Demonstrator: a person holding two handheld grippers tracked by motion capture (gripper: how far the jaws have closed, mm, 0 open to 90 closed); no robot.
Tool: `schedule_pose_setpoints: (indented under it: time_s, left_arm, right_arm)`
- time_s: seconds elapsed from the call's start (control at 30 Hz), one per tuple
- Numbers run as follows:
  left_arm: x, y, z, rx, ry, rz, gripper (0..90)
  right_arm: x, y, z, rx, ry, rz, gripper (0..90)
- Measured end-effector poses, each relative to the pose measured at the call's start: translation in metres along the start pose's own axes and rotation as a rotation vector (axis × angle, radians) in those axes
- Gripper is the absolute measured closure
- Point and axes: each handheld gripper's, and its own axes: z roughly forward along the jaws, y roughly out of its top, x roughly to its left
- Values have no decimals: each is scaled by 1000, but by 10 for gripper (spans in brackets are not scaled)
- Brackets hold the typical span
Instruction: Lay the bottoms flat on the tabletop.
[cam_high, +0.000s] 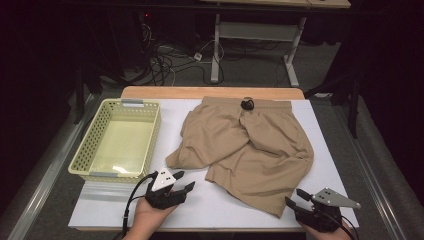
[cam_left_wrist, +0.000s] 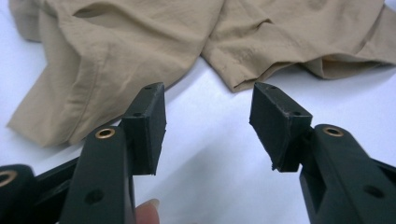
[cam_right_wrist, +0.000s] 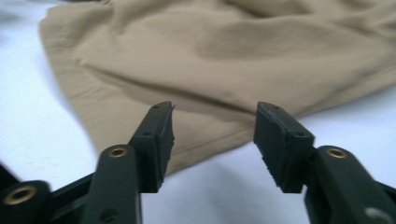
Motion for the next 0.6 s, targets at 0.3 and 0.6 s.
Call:
schedule_pose_setpoints:
  time_s: [0.3, 0.6]
  left_arm:
    - [-21, 16, 17, 30, -75, 34, 464]
    - [-31, 32, 61, 221, -86, 79, 556]
  right_arm:
    - [16, -10, 11, 103, -6, -44, 297]
    - [23, -16, 11, 76, 30, -71, 579]
